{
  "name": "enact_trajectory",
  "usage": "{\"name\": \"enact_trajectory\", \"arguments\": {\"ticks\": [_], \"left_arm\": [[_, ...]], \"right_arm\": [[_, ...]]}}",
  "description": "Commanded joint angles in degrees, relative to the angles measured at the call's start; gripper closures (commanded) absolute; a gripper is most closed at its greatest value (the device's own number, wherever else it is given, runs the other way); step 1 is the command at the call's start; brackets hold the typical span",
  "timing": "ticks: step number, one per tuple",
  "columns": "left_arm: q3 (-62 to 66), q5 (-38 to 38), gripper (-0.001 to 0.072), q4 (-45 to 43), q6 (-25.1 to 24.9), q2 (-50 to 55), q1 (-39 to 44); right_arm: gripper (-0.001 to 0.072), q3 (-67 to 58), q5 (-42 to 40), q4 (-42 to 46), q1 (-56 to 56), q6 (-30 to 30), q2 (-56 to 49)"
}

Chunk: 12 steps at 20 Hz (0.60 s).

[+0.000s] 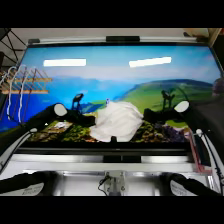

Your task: Fold the shirts.

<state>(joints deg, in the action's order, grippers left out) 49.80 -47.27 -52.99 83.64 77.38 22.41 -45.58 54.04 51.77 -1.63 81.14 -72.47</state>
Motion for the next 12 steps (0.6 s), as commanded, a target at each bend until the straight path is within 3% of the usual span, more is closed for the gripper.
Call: {"name": "enact_trajectory", "arguments": {"ticks": [1, 6, 12], "left_arm": [[3.0, 0.1, 0.0678, -2.4, -0.7, -5.1, -1.8], [19.3, 0.1, 0.0678, -4.6, -3.7, -18.8, -7.4], [43.0, 0.6, 0.0678, -5.4, -3.7, -31.7, -8.2]], "right_arm": [[0.0640, -3.0, 2.6, 0.2, 0.0, -2.7, 2.6], [0.0640, -24.4, 8.3, 16.3, 0.0, -1.7, 14.3], [0.0639, -49.2, 8.5, 11.0, 0.0, -1.9, 25.4]]}}
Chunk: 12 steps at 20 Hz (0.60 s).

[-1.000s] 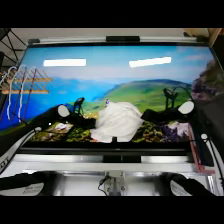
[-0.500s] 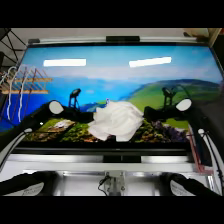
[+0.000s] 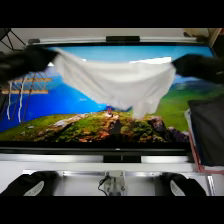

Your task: Fold the shirts.

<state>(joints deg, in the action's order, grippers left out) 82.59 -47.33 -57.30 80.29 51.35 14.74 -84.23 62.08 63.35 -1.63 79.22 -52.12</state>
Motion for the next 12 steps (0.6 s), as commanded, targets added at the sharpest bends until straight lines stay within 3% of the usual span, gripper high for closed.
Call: {"name": "enact_trajectory", "arguments": {"ticks": [1, 3, 6, 8, 12], "left_arm": [[13.2, 1.0, 0.0678, -2.5, -0.1, -7.5, -0.6], [17.2, 1.4, 0.0678, -5.8, 1.1, -10.5, -0.5], [18.1, 0.7, 0.0678, -14.6, 7.8, -13.5, -0.5], [18.0, -1.9, 0.0678, -21.7, 11.7, -13.3, -0.6], [12.8, -5.3, 0.0677, -32.2, 12.4, -10.1, -0.5]], "right_arm": [[0.0640, -12.8, 0.3, 0.3, 0.0, 0.0, 6.9], [0.0640, -16.2, 0.6, 1.7, 0.0, 0.2, 10.1], [0.0639, -17.2, 2.1, 1.7, 0.0, 1.3, 13.2], [0.0639, -17.2, 9.8, 1.7, 0.0, 3.4, 12.7], [0.0639, -10.9, 28.5, 1.9, 0.0, 5.4, 7.4]]}}
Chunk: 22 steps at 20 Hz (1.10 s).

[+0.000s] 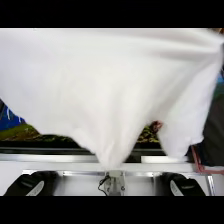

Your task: Fold the shirts.

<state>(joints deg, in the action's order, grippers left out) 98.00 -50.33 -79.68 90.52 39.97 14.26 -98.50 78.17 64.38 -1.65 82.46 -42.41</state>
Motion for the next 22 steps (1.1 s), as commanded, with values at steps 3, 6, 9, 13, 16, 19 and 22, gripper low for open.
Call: {"name": "enact_trajectory", "arguments": {"ticks": [3, 6, 9, 13, 16, 19, 22], "left_arm": [[-11.6, -2.4, 0.0677, -14.5, 2.2, 6.3, -0.1], [-19.0, -1.7, 0.0677, -16.4, 3.1, 15.5, -0.9], [-19.8, -0.2, 0.0676, -16.3, 11.0, 27.9, -2.1], [-19.8, 0.3, 0.0675, -11.6, 21.9, 41.7, -2.1], [-19.8, 0.2, 0.0651, 2.4, 22.3, 48.0, -1.8], [-19.7, 0.1, 0.0187, 9.0, 21.7, 49.8, -2.1], [-12.3, -17.0, 0.0084, 8.5, 6.0, 49.6, -6.0]], "right_arm": [[0.0639, 20.3, 7.3, -0.1, 0.0, 3.0, -5.5], [0.0639, 37.9, -11.3, -5.8, 0.0, 1.4, -11.3], [0.0639, 43.6, -26.4, -18.1, 0.0, -1.0, -23.8], [0.0639, 43.6, -30.8, -37.1, -0.2, -7.6, -38.2], [0.0639, 43.6, -31.5, -37.4, -1.5, -8.5, -42.1], [0.0176, 41.7, -29.0, -37.2, -0.1, -14.4, -41.2], [0.0123, 35.1, -17.0, -27.2, 7.1, -17.3, -38.2]]}}
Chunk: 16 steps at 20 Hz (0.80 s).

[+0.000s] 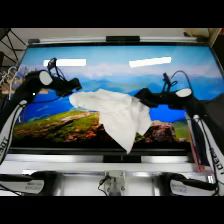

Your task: Fold the shirts.

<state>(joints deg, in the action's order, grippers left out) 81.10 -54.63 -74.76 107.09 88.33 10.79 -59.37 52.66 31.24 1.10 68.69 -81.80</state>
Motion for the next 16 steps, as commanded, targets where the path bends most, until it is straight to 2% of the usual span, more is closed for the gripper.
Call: {"name": "enact_trajectory", "arguments": {"ticks": [1, 3, 4, 5, 7, 11, 13, 16], "left_arm": [[7.6, -20.7, 0.0084, 1.4, -11.0, 1.2, -4.4], [9.7, -34.9, 0.0084, -0.1, -10.8, 0.3, -7.2], [8.2, -38.3, 0.0085, 0.3, -11.2, -0.7, -7.0], [5.2, -38.3, 0.0085, 1.0, -12.4, -2.1, -5.8], [-4.4, -31.5, 0.0085, 2.3, -12.7, -4.8, -1.4], [-22.3, -8.1, 0.0085, 21.9, -12.3, -5.4, 9.8], [-25.7, 2.2, 0.0086, 25.9, -12.2, -4.7, 15.2], [-25.9, 9.0, 0.0100, 28.3, -9.3, -2.4, 19.5]], "right_arm": [[0.0125, -6.4, 12.8, 11.3, 7.6, -2.2, 2.6], [0.0125, -8.2, 20.2, 19.8, 13.4, -0.1, 5.5], [0.0125, -8.0, 23.3, 23.9, 15.8, 0.7, 6.6], [0.0126, -7.7, 26.0, 27.4, 17.3, 1.0, 7.2], [0.0126, -5.9, 29.7, 31.5, 18.9, 1.2, 7.4], [0.0125, -0.6, 28.0, 30.2, 18.1, 1.8, 7.4], [0.0125, 0.6, 27.9, 30.2, 16.6, 1.8, 7.4], [0.0125, 0.6, 27.2, 30.3, 13.7, 2.0, 7.4]]}}
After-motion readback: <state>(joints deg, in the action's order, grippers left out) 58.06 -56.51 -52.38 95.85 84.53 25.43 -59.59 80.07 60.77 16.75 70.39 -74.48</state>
